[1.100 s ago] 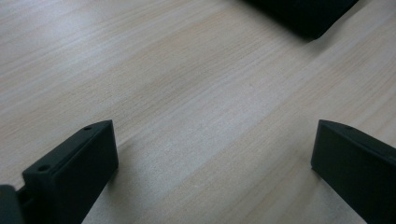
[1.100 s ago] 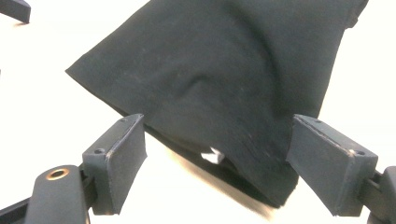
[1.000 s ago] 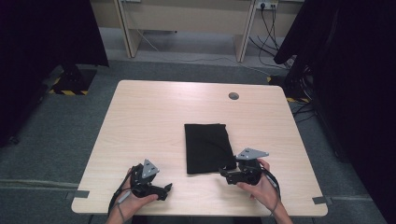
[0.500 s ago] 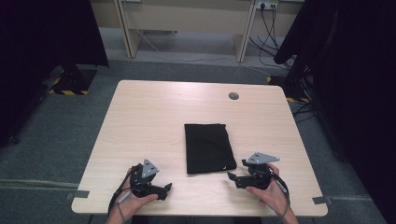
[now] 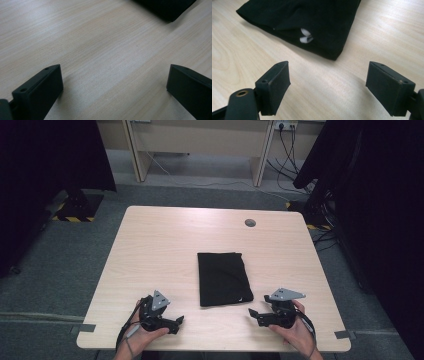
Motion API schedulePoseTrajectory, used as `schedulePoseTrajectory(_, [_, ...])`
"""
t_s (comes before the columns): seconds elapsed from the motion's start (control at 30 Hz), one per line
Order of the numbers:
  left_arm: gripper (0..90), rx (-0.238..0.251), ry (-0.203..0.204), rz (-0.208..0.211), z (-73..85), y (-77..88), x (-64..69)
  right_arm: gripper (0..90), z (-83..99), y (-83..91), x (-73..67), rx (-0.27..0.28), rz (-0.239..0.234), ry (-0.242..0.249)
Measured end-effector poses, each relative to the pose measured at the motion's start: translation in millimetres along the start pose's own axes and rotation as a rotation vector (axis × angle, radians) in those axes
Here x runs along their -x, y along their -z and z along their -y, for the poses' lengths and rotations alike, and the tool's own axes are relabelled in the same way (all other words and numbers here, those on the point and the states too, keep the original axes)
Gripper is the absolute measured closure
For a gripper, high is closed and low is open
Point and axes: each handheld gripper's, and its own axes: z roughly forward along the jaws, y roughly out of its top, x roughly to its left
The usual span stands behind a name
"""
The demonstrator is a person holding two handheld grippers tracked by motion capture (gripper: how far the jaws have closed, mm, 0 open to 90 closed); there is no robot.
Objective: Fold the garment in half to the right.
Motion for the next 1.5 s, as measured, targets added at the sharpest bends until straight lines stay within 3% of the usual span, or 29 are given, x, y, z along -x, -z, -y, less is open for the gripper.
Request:
schedulePoseTrajectory(0.6, [0.0,-0.001,0.005,-0.007,0.0,0.0,-0.2,19.1,15.6,9.8,5.0,-0.021,0.025,-0.002])
schedulePoseTrajectory(1.17, [0.0,0.0,0.007,-0.007,0.1,0.0,-0.3,17.9,31.1,24.8,6.8,-0.032,0.116,0.019])
schedulePoseTrajectory(1.5, [0.0,0.0,0.007,-0.008,0.1,0.0,-0.3,16.8,42.3,35.0,2.1,-0.024,0.135,0.006])
